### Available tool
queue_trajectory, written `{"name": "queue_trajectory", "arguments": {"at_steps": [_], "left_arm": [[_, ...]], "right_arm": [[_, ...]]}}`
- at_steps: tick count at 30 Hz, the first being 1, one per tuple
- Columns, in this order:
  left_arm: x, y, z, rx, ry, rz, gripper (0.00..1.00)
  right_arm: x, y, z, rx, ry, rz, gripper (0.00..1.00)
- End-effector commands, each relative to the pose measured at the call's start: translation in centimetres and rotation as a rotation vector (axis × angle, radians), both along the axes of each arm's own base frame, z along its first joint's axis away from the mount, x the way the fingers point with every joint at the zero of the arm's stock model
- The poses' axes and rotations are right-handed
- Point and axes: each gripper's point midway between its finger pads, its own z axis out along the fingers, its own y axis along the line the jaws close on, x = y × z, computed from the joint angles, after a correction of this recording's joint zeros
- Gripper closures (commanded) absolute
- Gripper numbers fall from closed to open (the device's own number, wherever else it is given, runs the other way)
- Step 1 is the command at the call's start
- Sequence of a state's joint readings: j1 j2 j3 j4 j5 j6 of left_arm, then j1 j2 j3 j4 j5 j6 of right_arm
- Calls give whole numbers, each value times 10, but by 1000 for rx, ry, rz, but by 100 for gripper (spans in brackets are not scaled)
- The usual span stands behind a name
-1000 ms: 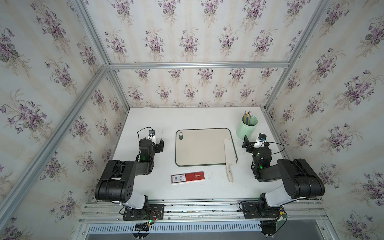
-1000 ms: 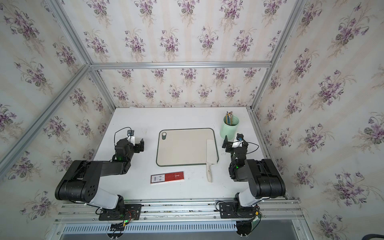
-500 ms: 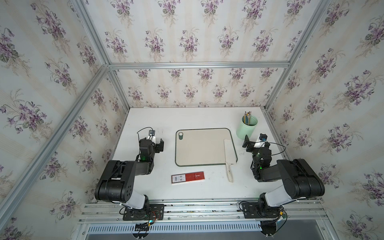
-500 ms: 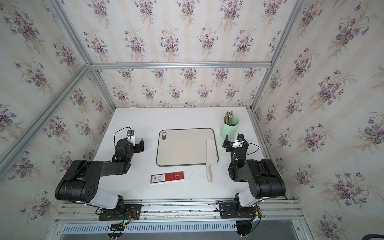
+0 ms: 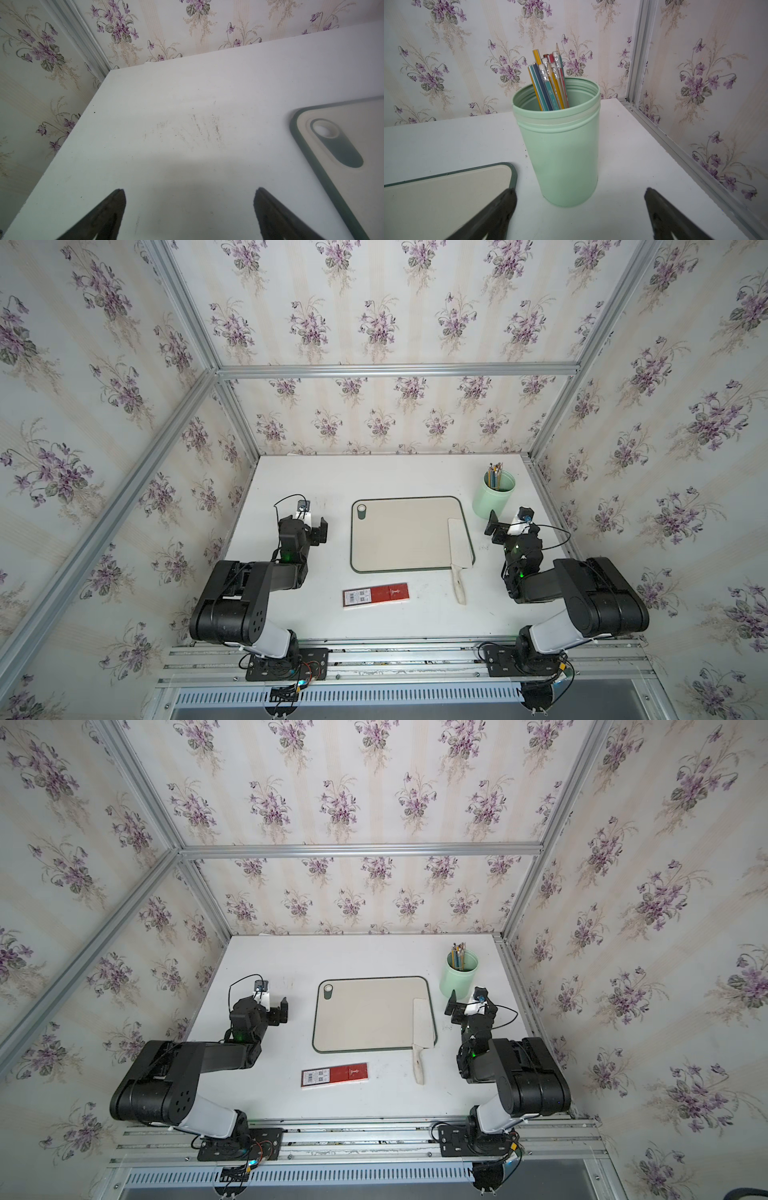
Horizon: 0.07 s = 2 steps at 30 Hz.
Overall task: Align the knife with the edge of the cutting board
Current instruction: Reset both arms
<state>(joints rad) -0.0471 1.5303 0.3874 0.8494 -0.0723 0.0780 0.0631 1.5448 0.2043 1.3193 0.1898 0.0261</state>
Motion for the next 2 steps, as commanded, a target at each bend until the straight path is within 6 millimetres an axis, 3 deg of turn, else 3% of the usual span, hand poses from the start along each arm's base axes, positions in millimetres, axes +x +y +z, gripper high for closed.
{"name": "queue_trajectory", "arguments": {"at_steps": [1,2], "left_arm": [[3,-1,6,0,-24,-6,1],[3,-1,6,0,-24,-6,1]], "right_arm": [[1,0,5,1,-18,1,0],[0,0,5,1,-18,1,0]]}}
